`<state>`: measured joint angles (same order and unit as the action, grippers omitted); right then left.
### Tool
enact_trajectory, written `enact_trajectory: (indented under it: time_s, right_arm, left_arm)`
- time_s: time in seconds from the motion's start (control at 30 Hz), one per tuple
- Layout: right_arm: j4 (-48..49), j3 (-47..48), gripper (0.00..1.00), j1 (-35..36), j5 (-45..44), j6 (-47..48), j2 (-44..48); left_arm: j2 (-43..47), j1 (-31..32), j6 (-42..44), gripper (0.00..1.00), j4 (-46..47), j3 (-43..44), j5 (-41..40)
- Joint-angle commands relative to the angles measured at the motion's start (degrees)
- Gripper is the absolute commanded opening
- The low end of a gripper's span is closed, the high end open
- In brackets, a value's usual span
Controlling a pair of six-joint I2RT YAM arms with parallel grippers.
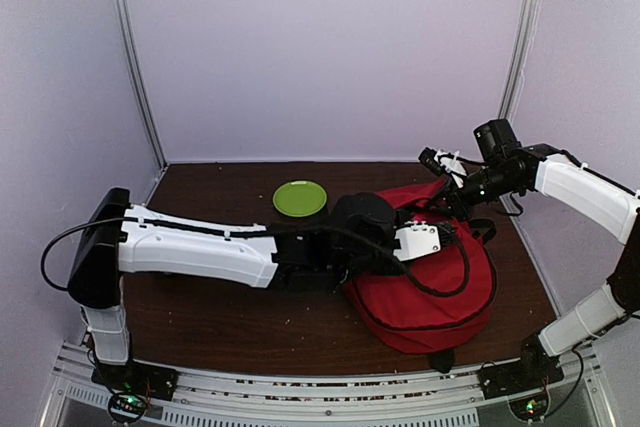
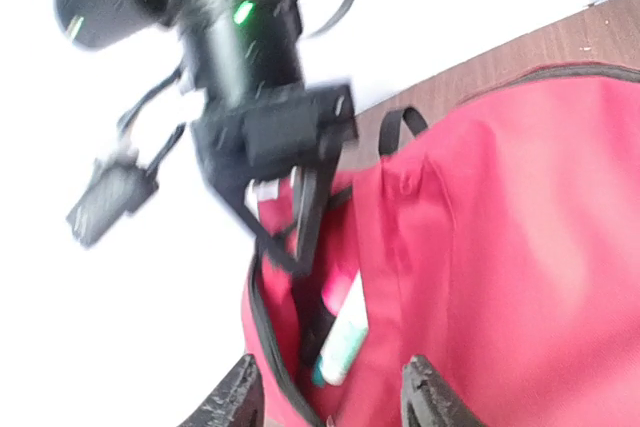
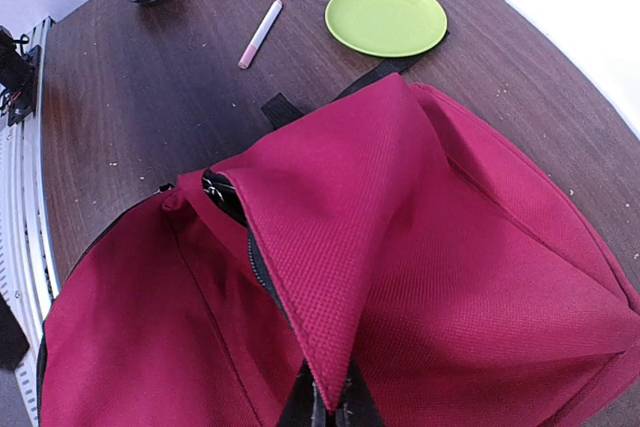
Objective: Pack the student bag
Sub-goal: Move the pen to the center of the board.
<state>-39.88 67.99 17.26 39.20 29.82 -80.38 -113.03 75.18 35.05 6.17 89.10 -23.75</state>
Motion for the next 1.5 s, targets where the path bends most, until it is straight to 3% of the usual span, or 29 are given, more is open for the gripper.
enact_trajectory:
  time_s: [0.0, 0.13, 0.27, 0.53, 0.8, 1.03, 1.47]
  right_arm:
    - [-0.60, -0.58, 0.00, 0.12, 1.57, 0.15, 1.28]
    - [-0.64, -0.56, 0.00, 0.15, 1.76, 0.33, 0.94]
    - [-0.80, -0.57, 0.00, 0.14, 1.74, 0.45, 0.67]
    - [-0.96, -0.77, 0.00, 0.15, 1.76, 0.56, 1.03]
    - [-1.24, -0.93, 0.00, 0.15, 1.93, 1.11, 1.14]
    - [-1.27, -1.20, 0.00, 0.15, 2.26, 1.18, 1.41]
    - [-1.68, -1.42, 0.00, 0.15, 2.39, 1.81, 1.19]
  left_arm:
    - [6.88, -0.86, -15.65, 0.50, 0.39, -5.63, -10.63]
    - [7.63, -2.84, -35.10, 0.49, -19.22, -1.18, -19.99]
    - [7.00, -9.14, -58.55, 0.48, -38.46, 3.40, -14.56]
    - [8.67, -21.15, -80.74, 0.50, -43.28, -2.30, 0.27]
    - [1.09, -28.43, -93.24, 0.49, -53.85, 5.14, 5.41]
    - [-4.05, -33.64, -100.86, 0.48, -54.67, 7.21, 13.09]
    - [-14.22, -38.77, -106.50, 0.48, -60.84, 14.16, 21.09]
